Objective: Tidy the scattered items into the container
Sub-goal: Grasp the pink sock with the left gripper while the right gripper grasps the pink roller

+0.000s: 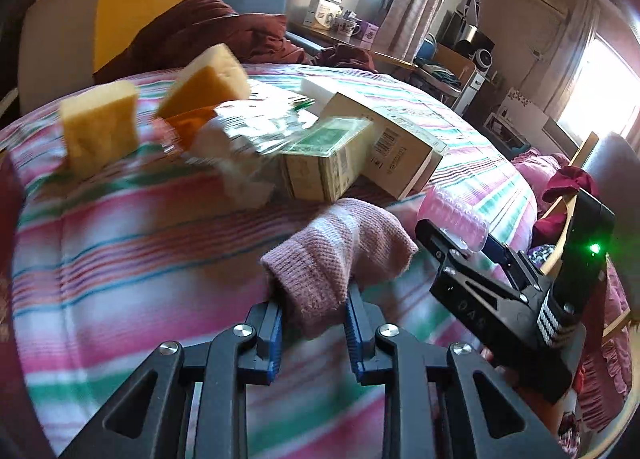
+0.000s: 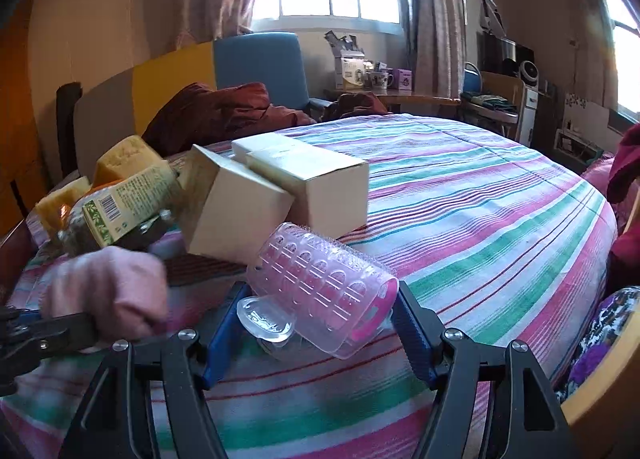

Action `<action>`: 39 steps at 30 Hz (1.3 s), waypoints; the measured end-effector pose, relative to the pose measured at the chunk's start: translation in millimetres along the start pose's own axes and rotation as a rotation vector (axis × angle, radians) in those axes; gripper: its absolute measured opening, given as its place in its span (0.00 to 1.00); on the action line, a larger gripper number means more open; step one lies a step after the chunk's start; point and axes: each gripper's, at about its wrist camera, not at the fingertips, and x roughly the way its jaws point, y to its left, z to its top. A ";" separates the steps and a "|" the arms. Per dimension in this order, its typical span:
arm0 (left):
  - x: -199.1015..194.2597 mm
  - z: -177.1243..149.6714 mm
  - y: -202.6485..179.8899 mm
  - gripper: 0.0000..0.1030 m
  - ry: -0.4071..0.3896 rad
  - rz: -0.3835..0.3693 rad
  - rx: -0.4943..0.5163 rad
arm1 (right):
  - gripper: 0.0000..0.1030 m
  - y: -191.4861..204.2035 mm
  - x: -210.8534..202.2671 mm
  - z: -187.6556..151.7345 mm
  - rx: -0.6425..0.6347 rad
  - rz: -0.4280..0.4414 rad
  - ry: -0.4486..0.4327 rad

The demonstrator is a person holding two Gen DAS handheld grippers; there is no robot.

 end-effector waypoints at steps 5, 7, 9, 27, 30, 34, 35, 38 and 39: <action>-25.1 -17.6 29.2 0.24 -0.019 0.029 -0.064 | 0.69 19.4 -13.4 -6.0 -0.032 0.070 0.027; -32.0 -23.2 37.9 0.24 -0.027 0.036 -0.091 | 0.69 30.1 -16.5 -7.7 -0.049 0.098 0.038; -39.3 -27.4 42.9 0.24 -0.036 0.055 -0.107 | 0.69 43.2 -20.2 -10.1 -0.069 0.137 0.048; -63.6 -41.0 30.0 0.39 -0.073 0.183 0.033 | 0.71 86.8 -40.7 -23.5 -0.129 0.318 0.105; -59.0 -34.1 24.1 0.42 -0.054 0.180 0.087 | 0.72 82.5 -41.2 -23.1 -0.113 0.335 0.110; -50.8 -28.4 13.8 0.42 -0.063 0.196 0.164 | 0.72 82.9 -41.7 -24.0 -0.119 0.326 0.104; -47.6 -28.0 11.5 0.42 -0.061 0.197 0.181 | 0.71 84.3 -41.1 -24.2 -0.124 0.322 0.102; -43.7 -29.7 8.1 0.38 -0.080 0.196 0.200 | 0.69 85.7 -40.7 -24.3 -0.138 0.313 0.097; -42.9 -30.4 8.5 0.37 -0.082 0.192 0.196 | 0.69 84.9 -40.6 -24.3 -0.134 0.317 0.098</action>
